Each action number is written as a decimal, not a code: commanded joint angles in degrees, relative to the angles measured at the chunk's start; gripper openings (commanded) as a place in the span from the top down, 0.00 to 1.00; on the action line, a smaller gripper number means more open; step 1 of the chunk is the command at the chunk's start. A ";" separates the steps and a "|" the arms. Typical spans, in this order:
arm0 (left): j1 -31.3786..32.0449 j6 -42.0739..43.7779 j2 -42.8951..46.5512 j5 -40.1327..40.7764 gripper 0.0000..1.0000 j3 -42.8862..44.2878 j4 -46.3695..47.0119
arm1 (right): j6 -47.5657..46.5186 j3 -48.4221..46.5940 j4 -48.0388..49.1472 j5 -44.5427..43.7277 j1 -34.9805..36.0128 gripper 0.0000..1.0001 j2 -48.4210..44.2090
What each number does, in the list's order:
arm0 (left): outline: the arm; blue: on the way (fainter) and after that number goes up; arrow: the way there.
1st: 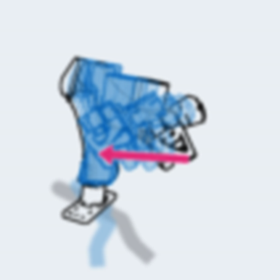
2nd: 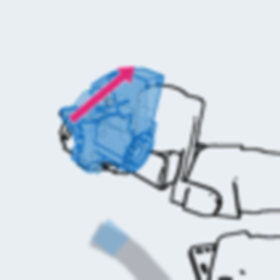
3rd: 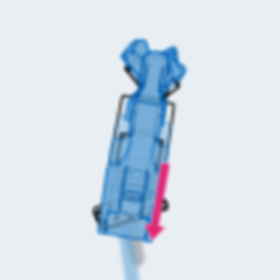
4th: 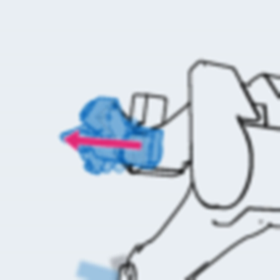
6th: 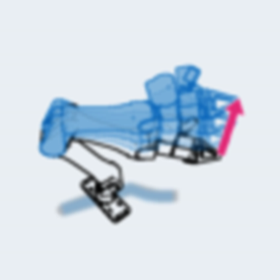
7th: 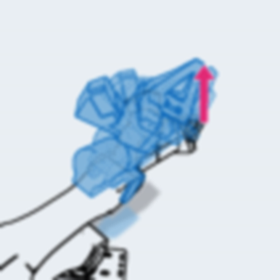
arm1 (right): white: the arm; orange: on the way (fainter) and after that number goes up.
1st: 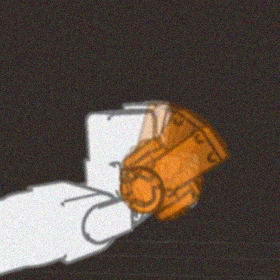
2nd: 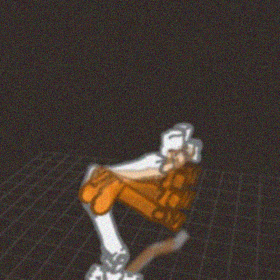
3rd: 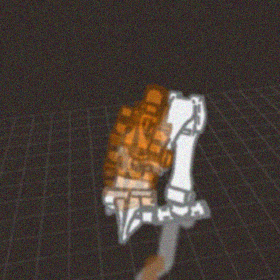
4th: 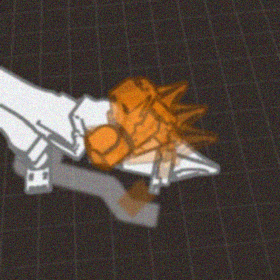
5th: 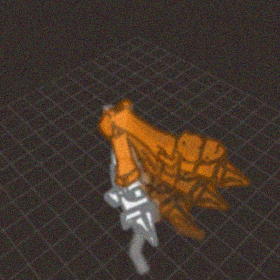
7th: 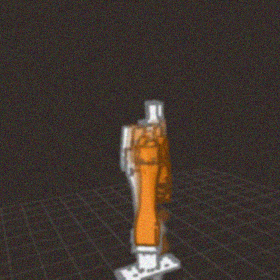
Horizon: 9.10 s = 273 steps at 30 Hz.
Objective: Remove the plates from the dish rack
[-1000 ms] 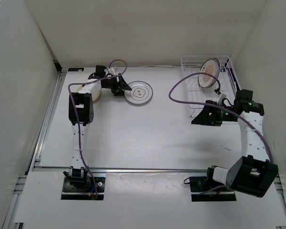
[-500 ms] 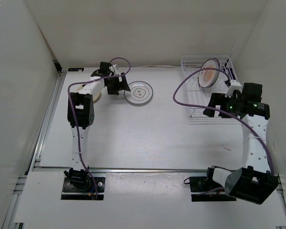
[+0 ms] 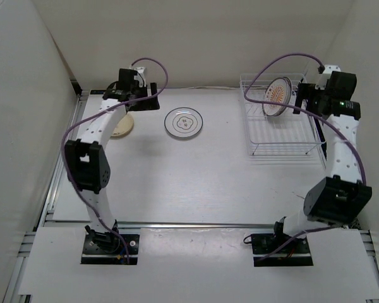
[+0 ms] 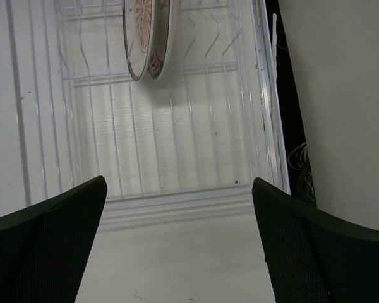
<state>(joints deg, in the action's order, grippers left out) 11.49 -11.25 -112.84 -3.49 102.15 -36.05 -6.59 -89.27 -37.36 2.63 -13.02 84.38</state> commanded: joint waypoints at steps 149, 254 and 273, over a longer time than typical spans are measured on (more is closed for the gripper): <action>0.21 -27.59 -6.25 -45.28 0.90 -1.96 9.07 | 8.55 15.26 -6.04 43.68 26.20 0.27 -6.40; 5.13 14.32 28.02 -20.60 0.01 -17.77 -1.39 | -4.56 -28.31 3.44 -11.16 6.42 0.36 27.94; -10.34 5.71 23.19 -52.91 0.01 -15.48 -1.39 | -7.82 -41.06 5.11 -8.35 5.37 0.45 45.60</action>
<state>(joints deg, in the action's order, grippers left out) 0.64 -4.19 -88.77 -43.55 86.54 -37.32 -14.04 -126.37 -34.41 -6.83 -7.05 128.57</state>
